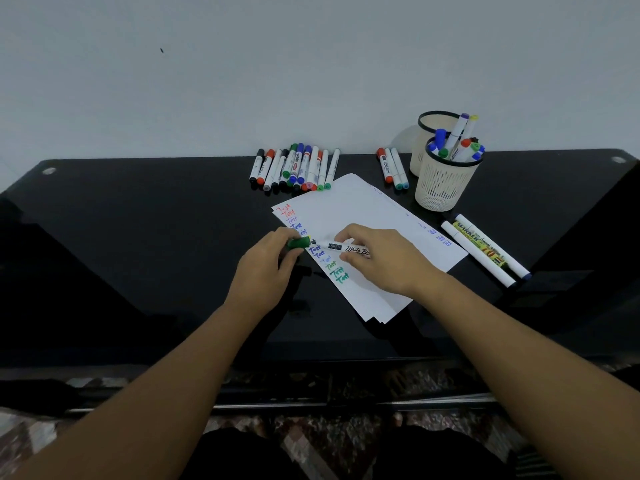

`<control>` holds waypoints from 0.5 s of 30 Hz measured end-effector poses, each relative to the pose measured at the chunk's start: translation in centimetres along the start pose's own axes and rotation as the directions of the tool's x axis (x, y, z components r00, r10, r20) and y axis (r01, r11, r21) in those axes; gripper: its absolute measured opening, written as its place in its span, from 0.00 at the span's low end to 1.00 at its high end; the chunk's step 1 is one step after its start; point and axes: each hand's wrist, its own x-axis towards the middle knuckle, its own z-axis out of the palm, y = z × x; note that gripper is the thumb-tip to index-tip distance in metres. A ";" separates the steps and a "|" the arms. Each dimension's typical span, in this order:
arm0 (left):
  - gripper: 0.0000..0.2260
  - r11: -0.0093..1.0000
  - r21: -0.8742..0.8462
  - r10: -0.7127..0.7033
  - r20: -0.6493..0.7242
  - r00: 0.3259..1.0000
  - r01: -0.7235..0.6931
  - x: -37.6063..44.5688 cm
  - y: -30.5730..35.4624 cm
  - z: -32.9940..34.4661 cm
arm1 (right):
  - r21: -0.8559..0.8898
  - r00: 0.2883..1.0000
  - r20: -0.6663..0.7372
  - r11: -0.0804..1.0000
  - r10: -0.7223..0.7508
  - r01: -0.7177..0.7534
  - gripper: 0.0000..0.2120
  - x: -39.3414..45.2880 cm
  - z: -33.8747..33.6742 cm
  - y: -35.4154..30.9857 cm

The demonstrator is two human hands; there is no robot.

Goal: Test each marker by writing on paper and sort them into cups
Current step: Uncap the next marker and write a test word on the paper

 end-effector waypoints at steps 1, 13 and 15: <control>0.08 1.000 0.001 0.006 0.008 1.000 -0.006 0.0 0.0 0.1 | -0.018 1.000 -0.004 1.000 -0.005 0.005 0.11 0.1 0.1 0.1; 0.09 0.999 -0.030 0.025 -0.012 1.000 -0.025 -0.1 0.0 0.0 | 0.013 1.000 -0.021 1.000 -0.009 0.010 0.12 0.2 0.0 0.2; 0.13 1.000 -0.029 0.010 -0.030 1.000 -0.010 -0.2 0.2 0.0 | 0.040 1.000 -0.026 0.999 0.013 -0.012 0.12 0.3 0.1 0.3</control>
